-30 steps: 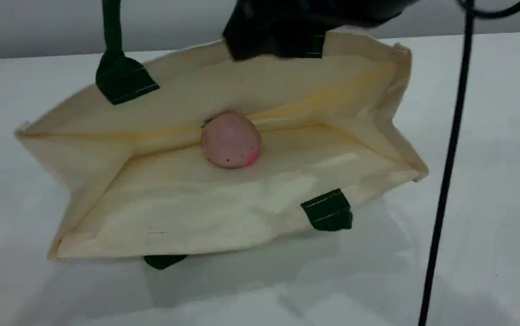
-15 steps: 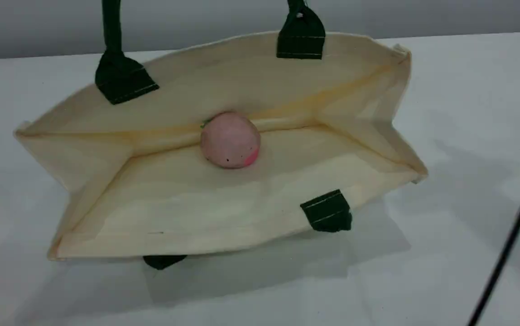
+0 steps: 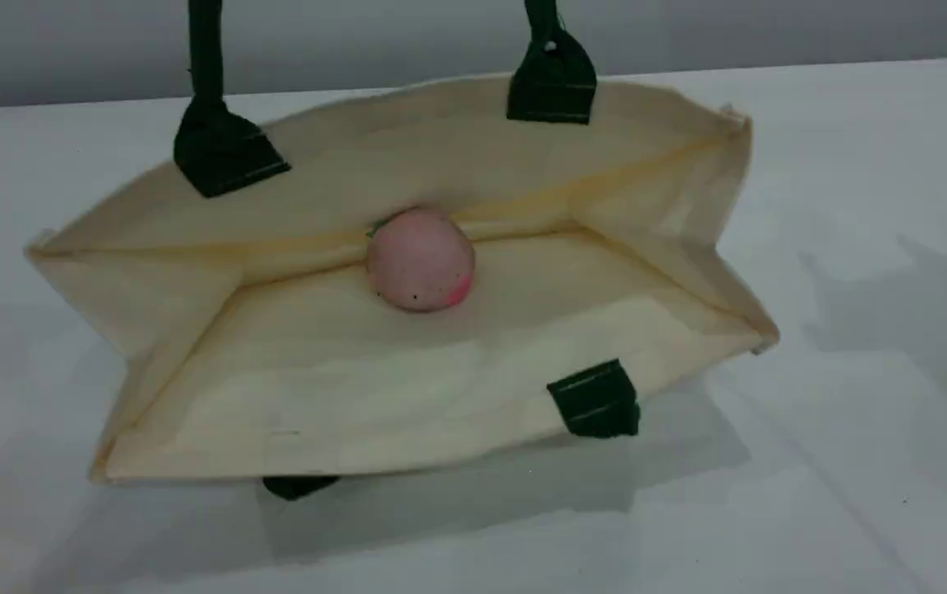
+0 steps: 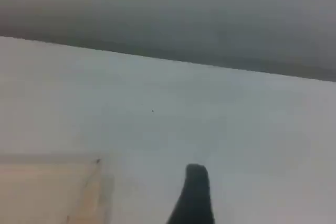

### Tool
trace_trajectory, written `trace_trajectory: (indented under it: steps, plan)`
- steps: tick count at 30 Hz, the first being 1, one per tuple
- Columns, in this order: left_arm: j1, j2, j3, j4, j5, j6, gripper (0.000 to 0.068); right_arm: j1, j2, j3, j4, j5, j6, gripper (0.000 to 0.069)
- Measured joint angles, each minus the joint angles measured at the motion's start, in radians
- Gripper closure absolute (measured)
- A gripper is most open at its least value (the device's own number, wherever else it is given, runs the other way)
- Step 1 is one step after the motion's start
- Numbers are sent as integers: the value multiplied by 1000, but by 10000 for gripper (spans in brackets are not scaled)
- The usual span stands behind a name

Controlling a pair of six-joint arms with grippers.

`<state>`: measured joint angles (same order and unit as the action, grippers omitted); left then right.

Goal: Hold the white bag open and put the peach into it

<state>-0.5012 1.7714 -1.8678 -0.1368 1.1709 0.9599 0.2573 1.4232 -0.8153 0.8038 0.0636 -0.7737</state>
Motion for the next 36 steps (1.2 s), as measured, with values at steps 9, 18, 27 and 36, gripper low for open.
trace_trajectory:
  steps: [9, 18, 27, 36]
  plan:
    - [0, -8, 0, -30, -39, -115, 149, 0, -15, 0, 1, -22, -11, 118]
    - [0, -97, 0, -21, -41, -217, 104, 0, -125, 0, 2, -37, -21, 118]
    - [0, -193, 0, 58, -108, -393, 101, 0, -296, -1, 2, -98, -105, 118]
    - [0, -334, 0, 121, -112, -552, 101, 0, -500, -113, 2, -47, -176, 118]
